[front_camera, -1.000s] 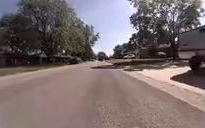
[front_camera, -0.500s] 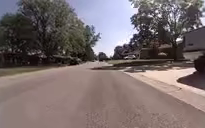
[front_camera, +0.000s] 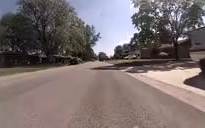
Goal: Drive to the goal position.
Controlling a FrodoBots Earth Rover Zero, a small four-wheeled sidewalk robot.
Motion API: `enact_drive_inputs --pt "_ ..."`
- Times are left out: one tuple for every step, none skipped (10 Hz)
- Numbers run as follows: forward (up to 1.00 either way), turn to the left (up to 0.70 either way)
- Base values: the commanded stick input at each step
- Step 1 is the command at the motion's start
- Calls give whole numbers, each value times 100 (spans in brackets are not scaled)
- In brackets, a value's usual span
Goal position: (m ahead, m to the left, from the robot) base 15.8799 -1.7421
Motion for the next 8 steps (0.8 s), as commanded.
enact_drive_inputs --pt "50 0" --pt "50 0" --pt "50 0" --pt "50 0" --pt "50 0" --pt "50 0" --pt "50 0" --pt "50 0"
